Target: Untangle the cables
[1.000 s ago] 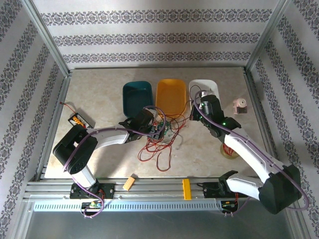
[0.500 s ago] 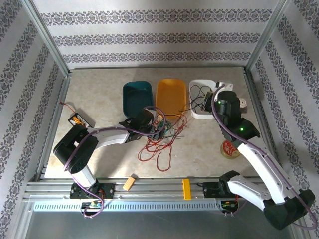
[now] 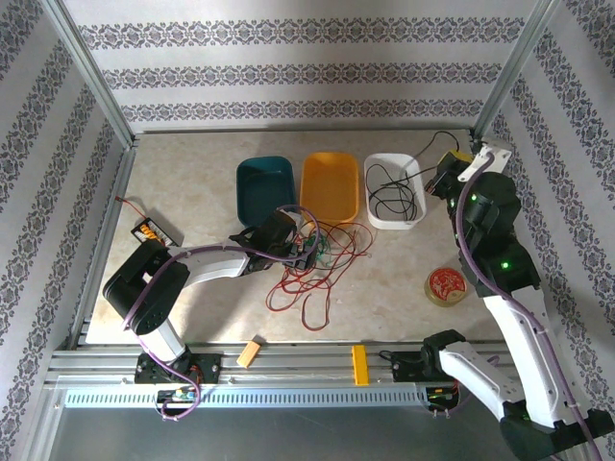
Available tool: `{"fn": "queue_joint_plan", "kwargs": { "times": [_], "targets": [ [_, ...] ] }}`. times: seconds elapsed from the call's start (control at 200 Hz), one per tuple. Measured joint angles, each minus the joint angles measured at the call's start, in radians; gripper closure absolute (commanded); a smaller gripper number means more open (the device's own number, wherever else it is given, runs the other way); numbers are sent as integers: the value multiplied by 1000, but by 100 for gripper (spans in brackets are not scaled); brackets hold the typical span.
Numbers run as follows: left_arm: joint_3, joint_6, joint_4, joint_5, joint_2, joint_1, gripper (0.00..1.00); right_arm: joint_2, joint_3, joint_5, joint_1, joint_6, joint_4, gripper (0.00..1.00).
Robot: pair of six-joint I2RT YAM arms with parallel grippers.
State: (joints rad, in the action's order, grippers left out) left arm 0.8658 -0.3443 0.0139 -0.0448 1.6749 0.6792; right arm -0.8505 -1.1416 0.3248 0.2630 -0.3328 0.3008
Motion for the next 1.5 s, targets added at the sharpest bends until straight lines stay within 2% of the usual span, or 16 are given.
{"fn": "queue_joint_plan", "kwargs": {
  "times": [0.48, 0.735, 0.995, 1.345, 1.499],
  "targets": [
    [-5, 0, -2, 0, 0, 0, 1, -276, -40, -54, -78, 40, -45, 100],
    [-6, 0, -2, 0, 0, 0, 1, -348, -80, -64, -111, 68, -82, 100],
    [-6, 0, -2, 0, 0, 0, 1, -341, -102, -119, -117, 47, -92, 100],
    [-6, 0, -2, 0, 0, 0, 1, -159, -108, -131, -117, -9, -87, 100],
    [-6, 0, -2, -1, 0, 0, 1, -201, -150, -132, -117, -9, -86, 100]
  ]
}}
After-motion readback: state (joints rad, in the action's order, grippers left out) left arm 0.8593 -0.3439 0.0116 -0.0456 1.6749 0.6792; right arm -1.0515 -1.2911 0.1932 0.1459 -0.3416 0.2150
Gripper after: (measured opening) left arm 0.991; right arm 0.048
